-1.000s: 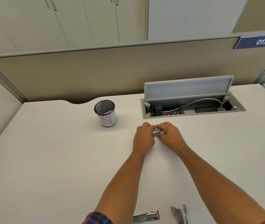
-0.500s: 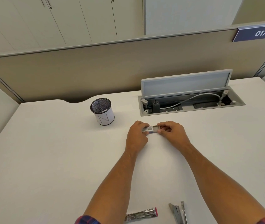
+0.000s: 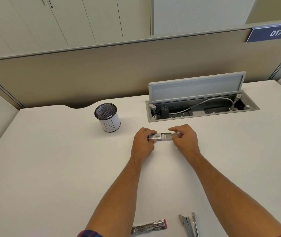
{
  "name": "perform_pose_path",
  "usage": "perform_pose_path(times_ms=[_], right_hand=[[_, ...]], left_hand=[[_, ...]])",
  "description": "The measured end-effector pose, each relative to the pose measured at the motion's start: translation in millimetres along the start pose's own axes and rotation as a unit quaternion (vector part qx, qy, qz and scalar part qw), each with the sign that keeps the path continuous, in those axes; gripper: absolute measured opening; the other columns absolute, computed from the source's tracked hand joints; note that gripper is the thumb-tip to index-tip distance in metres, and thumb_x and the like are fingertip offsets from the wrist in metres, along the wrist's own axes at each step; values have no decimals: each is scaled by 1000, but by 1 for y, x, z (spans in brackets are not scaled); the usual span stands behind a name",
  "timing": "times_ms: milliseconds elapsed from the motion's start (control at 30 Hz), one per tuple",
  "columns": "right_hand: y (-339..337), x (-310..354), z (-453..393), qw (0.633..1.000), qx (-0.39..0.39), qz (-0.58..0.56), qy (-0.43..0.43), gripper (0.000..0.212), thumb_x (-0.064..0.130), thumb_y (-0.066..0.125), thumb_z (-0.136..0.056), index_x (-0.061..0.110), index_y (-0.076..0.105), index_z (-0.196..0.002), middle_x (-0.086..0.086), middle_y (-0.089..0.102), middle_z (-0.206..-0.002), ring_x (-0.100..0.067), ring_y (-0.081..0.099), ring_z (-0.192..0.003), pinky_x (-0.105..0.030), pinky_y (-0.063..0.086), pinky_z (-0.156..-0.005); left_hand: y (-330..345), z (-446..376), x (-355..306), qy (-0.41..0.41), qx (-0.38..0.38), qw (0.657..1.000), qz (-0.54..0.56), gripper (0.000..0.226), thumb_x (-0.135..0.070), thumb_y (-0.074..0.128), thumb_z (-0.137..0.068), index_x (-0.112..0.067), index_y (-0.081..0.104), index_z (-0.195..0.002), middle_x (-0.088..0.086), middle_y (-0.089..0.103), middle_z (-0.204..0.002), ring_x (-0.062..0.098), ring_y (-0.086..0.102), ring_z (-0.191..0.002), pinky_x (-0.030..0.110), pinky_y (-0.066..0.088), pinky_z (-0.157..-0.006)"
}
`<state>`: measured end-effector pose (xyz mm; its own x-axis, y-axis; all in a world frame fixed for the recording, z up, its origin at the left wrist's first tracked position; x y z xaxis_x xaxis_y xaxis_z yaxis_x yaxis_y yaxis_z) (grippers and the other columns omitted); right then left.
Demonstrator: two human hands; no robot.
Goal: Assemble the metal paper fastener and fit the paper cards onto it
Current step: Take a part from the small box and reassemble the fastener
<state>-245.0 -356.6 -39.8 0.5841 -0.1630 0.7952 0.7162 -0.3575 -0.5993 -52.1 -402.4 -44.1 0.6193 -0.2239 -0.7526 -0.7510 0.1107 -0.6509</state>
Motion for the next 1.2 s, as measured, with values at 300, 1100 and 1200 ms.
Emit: perform_pose_path(times_ms=[300, 1100, 1200], right_hand=[[11, 4, 2, 995, 57, 68, -55, 20, 6, 68, -89, 11, 80, -103, 6, 53, -90, -8, 54, -78, -12, 39, -63], [-23, -19, -2, 998, 35, 4, 45, 12, 15, 75, -88, 16, 81, -98, 3, 76, -88, -6, 67, -80, -27, 58, -83], [-15, -16, 0, 997, 63, 9, 33, 15, 22, 80, -86, 17, 82, -100, 5, 75, -89, -4, 65, -78, -16, 49, -71]], left_hand=[[1, -2, 1, 3, 10, 1000, -8, 36, -2, 75, -83, -14, 73, -116, -6, 60, -108, 7, 56, -95, -1, 36, -79], [0, -2, 1, 7, 9, 1000, 6, 35, 1, 74, -81, -11, 74, -114, -2, 62, -109, 9, 56, -95, 0, 36, -81], [0, -2, 1, 5, 8, 1000, 5, 34, 0, 74, -82, -12, 73, -113, -7, 59, -106, 7, 55, -93, -5, 36, -77]])
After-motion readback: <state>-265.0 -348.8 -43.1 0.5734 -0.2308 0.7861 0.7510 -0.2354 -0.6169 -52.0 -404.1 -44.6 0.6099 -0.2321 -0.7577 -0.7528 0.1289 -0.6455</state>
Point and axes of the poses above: each hand's wrist, its own z-axis away from the middle knuckle, its own y-axis out of the palm, x = y × z, the point moved 10 cm from there along -z, towards the middle knuckle
